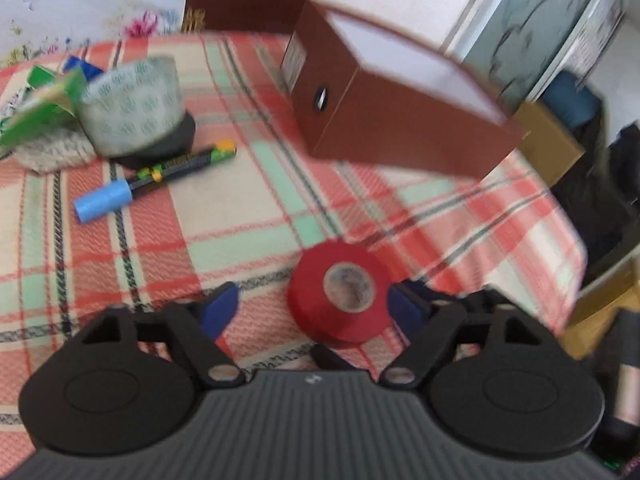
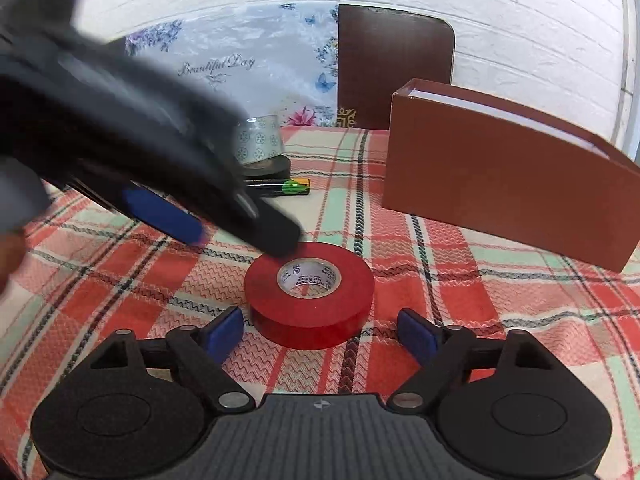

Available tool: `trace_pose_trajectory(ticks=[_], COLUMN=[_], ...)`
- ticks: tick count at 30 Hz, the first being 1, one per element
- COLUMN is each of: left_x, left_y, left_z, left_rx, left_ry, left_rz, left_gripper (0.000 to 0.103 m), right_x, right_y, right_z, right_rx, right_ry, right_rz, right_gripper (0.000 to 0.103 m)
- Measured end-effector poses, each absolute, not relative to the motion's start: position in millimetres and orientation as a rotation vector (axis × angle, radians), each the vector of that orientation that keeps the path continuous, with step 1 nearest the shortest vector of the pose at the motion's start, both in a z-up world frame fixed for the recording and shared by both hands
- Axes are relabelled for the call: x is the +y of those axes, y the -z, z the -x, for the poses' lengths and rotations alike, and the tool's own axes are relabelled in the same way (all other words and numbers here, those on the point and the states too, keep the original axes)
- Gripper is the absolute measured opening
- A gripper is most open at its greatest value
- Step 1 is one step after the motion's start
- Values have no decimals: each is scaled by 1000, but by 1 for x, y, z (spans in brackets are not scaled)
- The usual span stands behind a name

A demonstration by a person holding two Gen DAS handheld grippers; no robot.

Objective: Organize objects
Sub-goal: 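Take the red tape with the left gripper and drop it into the brown box, then move the right gripper to the blue-capped marker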

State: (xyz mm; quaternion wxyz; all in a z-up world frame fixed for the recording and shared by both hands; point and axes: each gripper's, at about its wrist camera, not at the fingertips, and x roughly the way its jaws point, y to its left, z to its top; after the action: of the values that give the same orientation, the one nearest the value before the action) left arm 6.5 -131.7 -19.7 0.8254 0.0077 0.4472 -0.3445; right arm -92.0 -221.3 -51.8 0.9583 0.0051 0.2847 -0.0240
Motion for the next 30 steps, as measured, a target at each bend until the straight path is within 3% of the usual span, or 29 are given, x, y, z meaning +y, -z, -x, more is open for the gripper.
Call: trace_pose_trajectory(ticks=[3, 4, 5, 6, 7, 18, 21, 25, 27, 30], left_x=[-136, -138, -140, -143, -145, -242, -266, -292, -292, -289], left_y=[30, 30, 28, 26, 22, -74, -76, -56, -42, -38], left_z=[-6, -3, -1, -2, -1, -27, -57, -90, -94, -78], left_rx=[957, 946, 939, 946, 952, 586, 573, 645, 678, 612], left_ry=[697, 692, 699, 721, 711, 738, 740, 683, 636, 647], left_rz=[-25, -33, -30, -6, 8, -151, -142, -169, -179, -238], left_gripper=[70, 67, 61, 43, 42, 42, 42, 52, 54, 61], right_x=[-223, -223, -222, -223, -224, -280, -307, -333, -340, -334], right_y=[52, 52, 53, 53, 52, -10, -17, -7, 4, 17], right_z=[90, 89, 88, 87, 87, 57, 23, -28, -30, -24], right_rx=[573, 568, 567, 563, 557, 199, 182, 255, 211, 128], right_ry=[18, 13, 13, 12, 14, 207, 247, 267, 269, 279], right_rz=[-19, -17, -13, -12, -18, 27, 4, -20, -68, -24], right_gripper=[66, 66, 66, 65, 65, 65, 65, 62, 75, 78])
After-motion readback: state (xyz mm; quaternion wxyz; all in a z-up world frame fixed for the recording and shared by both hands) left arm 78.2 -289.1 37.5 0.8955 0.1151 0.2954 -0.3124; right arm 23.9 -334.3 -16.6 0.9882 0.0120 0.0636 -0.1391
